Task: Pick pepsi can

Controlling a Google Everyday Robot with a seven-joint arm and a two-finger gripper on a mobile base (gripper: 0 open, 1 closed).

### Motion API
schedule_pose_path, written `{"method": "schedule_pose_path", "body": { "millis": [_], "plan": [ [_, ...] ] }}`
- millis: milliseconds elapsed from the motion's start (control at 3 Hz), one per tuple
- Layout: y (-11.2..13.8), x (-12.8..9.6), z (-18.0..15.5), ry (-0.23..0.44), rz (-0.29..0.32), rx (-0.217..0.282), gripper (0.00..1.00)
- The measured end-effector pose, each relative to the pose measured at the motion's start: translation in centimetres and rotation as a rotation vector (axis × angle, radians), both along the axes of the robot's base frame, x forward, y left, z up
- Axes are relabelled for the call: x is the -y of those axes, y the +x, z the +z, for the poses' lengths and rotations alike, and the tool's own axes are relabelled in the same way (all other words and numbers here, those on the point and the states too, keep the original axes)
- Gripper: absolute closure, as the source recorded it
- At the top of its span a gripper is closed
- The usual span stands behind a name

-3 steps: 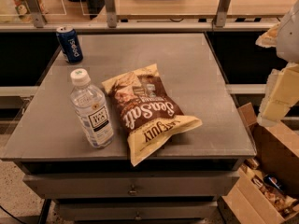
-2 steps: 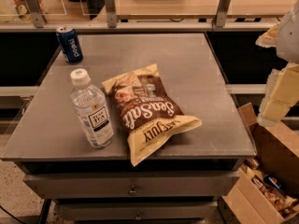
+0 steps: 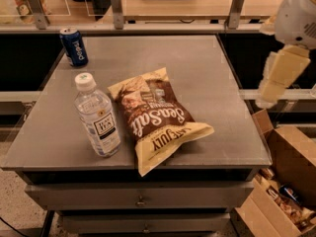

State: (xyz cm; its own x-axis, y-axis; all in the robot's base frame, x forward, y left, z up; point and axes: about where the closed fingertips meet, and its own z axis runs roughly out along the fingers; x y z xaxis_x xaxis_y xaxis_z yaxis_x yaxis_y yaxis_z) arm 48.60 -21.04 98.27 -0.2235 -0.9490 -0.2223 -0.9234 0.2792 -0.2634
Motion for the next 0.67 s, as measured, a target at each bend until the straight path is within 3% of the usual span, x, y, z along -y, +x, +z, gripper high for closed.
{"method": "schedule_pose_path", "body": {
  "millis": [333,667],
  "plan": [
    [4.6,-0.9,0.1,0.032,-0.010,0.007,0.00],
    [8.4,-3.9,0.0,0.127,0.004,0.038,0.00]
  ]
}}
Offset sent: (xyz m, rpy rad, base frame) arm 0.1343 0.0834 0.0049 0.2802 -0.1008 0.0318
